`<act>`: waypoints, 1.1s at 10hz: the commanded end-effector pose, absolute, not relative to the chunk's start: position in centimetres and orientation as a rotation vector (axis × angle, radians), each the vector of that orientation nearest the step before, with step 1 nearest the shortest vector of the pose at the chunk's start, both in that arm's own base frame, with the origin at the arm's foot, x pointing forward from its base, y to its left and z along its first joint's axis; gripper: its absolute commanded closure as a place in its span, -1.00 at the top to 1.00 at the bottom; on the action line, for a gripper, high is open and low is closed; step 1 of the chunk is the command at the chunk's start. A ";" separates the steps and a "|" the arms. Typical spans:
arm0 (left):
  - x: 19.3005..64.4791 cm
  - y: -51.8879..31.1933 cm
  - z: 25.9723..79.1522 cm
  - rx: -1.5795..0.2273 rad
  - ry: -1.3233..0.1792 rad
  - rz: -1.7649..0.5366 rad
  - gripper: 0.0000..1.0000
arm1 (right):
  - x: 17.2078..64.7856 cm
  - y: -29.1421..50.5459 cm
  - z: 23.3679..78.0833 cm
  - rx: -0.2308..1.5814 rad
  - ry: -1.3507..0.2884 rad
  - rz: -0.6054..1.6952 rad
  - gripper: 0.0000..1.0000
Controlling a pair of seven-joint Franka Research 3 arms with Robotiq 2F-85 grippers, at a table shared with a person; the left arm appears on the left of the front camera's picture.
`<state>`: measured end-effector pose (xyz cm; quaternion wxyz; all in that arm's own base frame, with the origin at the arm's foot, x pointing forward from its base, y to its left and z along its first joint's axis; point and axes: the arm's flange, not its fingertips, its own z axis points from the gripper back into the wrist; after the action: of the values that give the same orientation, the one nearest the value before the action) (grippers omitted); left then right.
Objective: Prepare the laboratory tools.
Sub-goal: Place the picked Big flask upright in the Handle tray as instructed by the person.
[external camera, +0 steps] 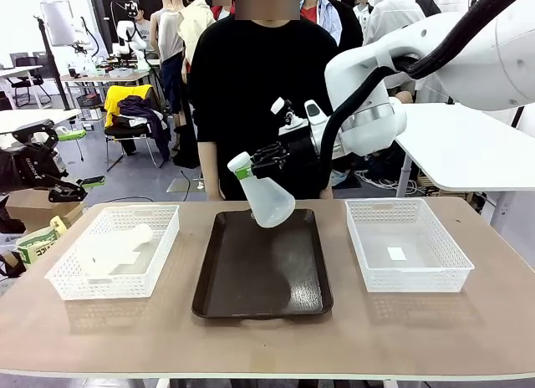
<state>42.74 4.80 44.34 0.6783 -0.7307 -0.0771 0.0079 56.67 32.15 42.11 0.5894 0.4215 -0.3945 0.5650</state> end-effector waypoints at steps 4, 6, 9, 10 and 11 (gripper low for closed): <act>42.6 4.9 44.5 -1.653 -0.176 0.008 1.00 | 57.3 31.7 40.5 1.137 -0.948 1.364 -1.00; 42.6 4.9 44.5 -1.653 -0.176 0.008 1.00 | 57.7 30.9 38.7 1.293 -1.011 1.394 -1.00; 42.6 4.9 44.5 -1.653 -0.176 0.008 1.00 | 58.8 30.2 36.3 1.359 -1.142 1.382 -1.00; 42.6 4.9 44.5 -1.653 -0.176 0.008 1.00 | 59.5 30.1 35.6 1.357 -1.209 1.397 -1.00; 42.6 4.9 44.5 -1.653 -0.176 0.008 1.00 | 59.9 30.2 34.9 1.356 -1.264 1.415 -1.00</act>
<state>42.74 4.80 44.34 0.6783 -0.7307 -0.0771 0.0080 59.24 29.69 35.18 0.4241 0.5350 -0.4701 0.5595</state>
